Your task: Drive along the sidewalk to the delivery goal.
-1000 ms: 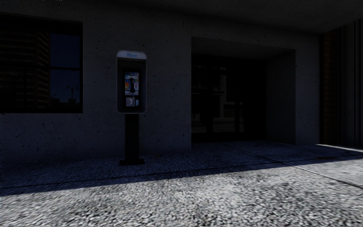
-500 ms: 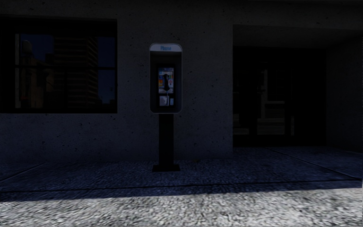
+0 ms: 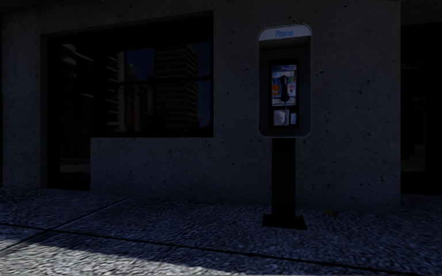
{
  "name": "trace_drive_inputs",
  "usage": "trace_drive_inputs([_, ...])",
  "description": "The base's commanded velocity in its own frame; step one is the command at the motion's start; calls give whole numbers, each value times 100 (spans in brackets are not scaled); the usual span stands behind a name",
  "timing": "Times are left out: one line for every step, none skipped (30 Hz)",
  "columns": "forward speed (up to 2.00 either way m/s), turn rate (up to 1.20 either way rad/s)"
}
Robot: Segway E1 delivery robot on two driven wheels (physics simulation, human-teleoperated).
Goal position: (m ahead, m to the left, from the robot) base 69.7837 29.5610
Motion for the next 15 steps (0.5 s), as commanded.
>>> trace_drive_inputs([99, 91])
trace_drive_inputs([99, 91])
trace_drive_inputs([99, 91])
trace_drive_inputs([99, 92])
trace_drive_inputs([99, 92])
trace_drive_inputs([99, 92])
trace_drive_inputs([99, 92])
trace_drive_inputs([98, 92])
trace_drive_inputs([97, 92])
trace_drive_inputs([96, 92])
trace_drive_inputs([96, 92])
trace_drive_inputs([96, 92])
trace_drive_inputs([96, 92])
trace_drive_inputs([96, 92])
trace_drive_inputs([96, 92])
